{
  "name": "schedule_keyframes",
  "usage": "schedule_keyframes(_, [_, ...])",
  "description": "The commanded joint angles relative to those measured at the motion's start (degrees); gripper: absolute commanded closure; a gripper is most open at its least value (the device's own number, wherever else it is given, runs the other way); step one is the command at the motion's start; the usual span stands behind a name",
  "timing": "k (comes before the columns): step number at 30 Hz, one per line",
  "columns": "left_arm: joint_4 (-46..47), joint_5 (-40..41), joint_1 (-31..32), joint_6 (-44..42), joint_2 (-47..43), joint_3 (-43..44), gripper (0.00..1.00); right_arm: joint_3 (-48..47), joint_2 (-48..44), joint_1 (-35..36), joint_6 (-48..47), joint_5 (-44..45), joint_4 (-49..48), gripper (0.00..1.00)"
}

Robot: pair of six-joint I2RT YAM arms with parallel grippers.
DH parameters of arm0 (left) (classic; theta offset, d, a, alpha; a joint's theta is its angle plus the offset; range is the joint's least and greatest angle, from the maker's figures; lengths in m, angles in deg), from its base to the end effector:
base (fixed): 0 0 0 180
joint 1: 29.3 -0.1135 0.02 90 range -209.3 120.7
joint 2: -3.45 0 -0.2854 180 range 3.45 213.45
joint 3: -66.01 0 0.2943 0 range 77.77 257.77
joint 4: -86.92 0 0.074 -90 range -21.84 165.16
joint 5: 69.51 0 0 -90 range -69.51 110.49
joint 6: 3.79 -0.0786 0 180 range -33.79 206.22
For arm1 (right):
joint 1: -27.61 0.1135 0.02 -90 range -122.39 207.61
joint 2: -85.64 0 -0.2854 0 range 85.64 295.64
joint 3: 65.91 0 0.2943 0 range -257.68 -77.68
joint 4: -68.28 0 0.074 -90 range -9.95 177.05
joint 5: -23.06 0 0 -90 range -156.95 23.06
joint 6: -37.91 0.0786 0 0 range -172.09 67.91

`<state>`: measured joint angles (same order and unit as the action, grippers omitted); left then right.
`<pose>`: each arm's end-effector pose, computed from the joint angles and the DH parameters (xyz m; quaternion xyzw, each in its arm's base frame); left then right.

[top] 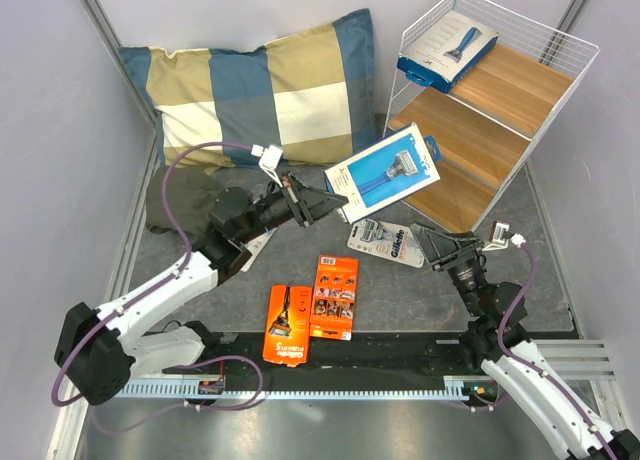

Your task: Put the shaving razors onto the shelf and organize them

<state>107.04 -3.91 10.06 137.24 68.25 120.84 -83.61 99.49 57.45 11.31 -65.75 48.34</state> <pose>0.2358 -0.2354 0.3464 0.0974 0.6405 -0.6274 0.4320 0.1536 0.0862 0.2631 0.1660 0.5204 0.6049 0.5794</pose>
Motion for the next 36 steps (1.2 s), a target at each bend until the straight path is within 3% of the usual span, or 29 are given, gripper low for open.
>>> schedule_keyframes(1, [-5.8, 8.0, -0.1, -3.4, -4.4, 5.1, 0.98, -2.2, 0.0, 0.1, -0.7, -2.5, 0.1, 0.02])
schedule_keyframes(13, [-11.7, 11.7, -0.1, -2.0, -7.3, 12.2, 0.98, -3.4, 2.9, 0.1, -1.2, -4.5, 3.4, 0.02])
schedule_keyframes(26, [-9.9, 5.6, 0.5, 1.4, 4.7, 27.7, 0.98, -2.9, 4.1, 0.1, -2.2, -4.8, 5.1, 0.02])
schedule_keyframes(36, [-5.3, 7.2, 6.2, 4.5, 15.6, 40.3, 0.98, -0.2, 5.2, 0.1, -2.7, -4.9, 4.9, 0.02])
